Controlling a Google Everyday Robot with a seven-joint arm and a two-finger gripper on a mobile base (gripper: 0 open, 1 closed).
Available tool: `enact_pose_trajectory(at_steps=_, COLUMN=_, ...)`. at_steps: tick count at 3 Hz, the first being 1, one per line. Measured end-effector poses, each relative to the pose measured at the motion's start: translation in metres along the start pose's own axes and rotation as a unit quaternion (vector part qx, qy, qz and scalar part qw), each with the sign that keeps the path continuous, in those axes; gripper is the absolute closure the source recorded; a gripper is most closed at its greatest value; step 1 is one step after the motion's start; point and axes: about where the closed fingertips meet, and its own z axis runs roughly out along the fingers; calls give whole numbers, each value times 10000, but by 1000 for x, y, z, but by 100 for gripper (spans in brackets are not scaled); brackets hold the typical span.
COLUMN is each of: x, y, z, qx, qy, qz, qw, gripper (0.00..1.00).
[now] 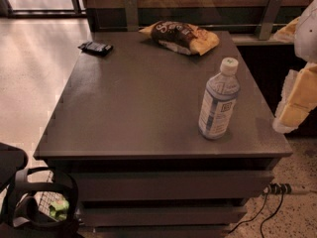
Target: Move blue plastic bottle near rxbar blueberry
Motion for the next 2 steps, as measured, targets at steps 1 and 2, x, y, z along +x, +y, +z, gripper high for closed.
enact_pose_trajectory(at_steps=1, x=0, y=0, z=0, qx=-2, qy=-19, qz=3, qw=10000, gripper=0)
enact_pose_trajectory(at_steps=2, x=11, y=6, z=-5, qx=-29, qy=-479, qz=100, qw=9988, gripper=0)
